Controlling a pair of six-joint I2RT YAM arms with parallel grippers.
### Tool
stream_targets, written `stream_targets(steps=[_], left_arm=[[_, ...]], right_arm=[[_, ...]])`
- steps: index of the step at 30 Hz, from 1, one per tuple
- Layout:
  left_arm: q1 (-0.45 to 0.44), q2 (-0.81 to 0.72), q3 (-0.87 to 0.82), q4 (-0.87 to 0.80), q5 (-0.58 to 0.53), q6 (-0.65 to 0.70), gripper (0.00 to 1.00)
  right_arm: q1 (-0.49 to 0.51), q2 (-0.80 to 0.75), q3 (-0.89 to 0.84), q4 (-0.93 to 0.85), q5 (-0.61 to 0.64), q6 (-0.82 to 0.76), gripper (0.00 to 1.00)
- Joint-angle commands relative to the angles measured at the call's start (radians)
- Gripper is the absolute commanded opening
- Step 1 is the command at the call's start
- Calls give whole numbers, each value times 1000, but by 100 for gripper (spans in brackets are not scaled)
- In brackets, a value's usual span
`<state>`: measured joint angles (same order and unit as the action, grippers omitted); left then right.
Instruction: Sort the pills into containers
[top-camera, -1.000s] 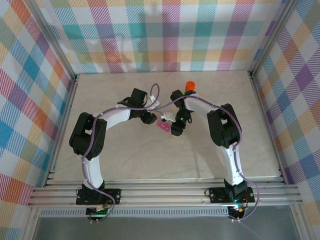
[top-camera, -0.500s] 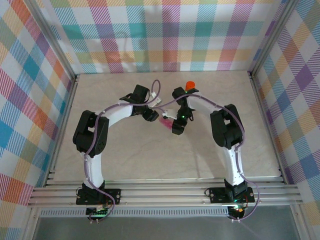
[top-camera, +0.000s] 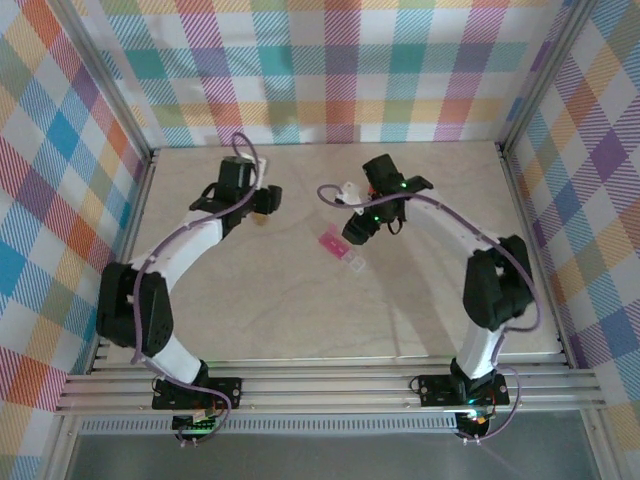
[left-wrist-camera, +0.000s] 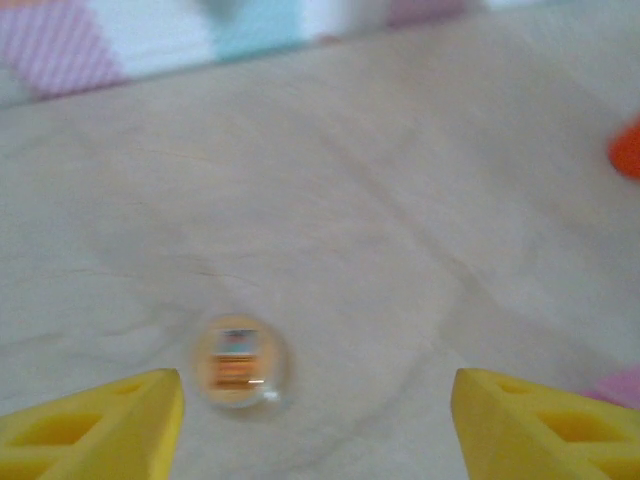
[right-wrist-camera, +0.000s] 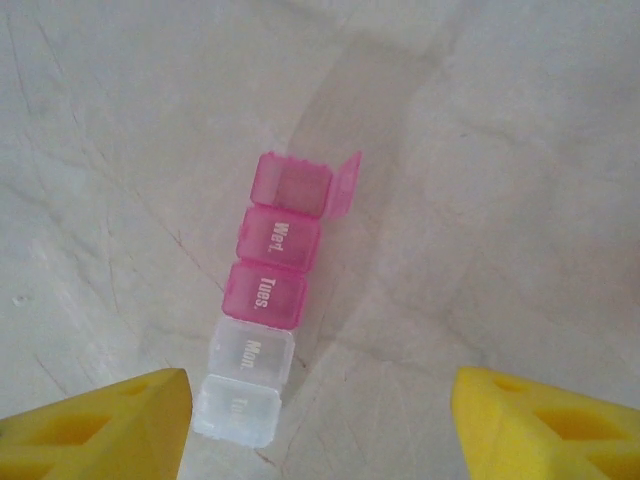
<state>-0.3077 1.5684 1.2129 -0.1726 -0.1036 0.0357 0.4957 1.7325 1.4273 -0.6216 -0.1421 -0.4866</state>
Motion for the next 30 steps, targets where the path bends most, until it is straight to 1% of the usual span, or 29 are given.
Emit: stream_targets(steps=[1,2,4,9,11,14,17,23,26,28,30], left_arm=[[7,-48,-34,-30,-119,-193,74],[7,-52,-36,-44,-110,-203,74],[7,-54,-42,-66,-90,-228,73],[7,-88,-108,-59,-90,-267,72],[7,-103,-136,-52,-111,-269,72],[7,-118,-174,-41,-155,-279,73],[12,-123,-189,-42,-175,-293,74],[28,-122,-191,-41,-191,-307,75],[32,-116,-187,-38,-194,-306,75],[33,-110,-182,-39,-198,-303,75],[34,-101,-179,-39,-201,-301,75]], right_arm=[[1,-82,-123,240,1,263,72],[2,-90,-154,264,22,315,72],[7,-83,-178,256,33,347,72],[74,4,-172,203,160,231,75],[107,34,-168,188,203,188,79],[138,90,-159,165,238,145,80],[151,149,-148,147,283,119,80],[149,201,-163,152,350,95,80],[129,198,-173,155,349,104,78],[108,180,-185,162,327,108,74],[86,159,-199,164,284,93,57]])
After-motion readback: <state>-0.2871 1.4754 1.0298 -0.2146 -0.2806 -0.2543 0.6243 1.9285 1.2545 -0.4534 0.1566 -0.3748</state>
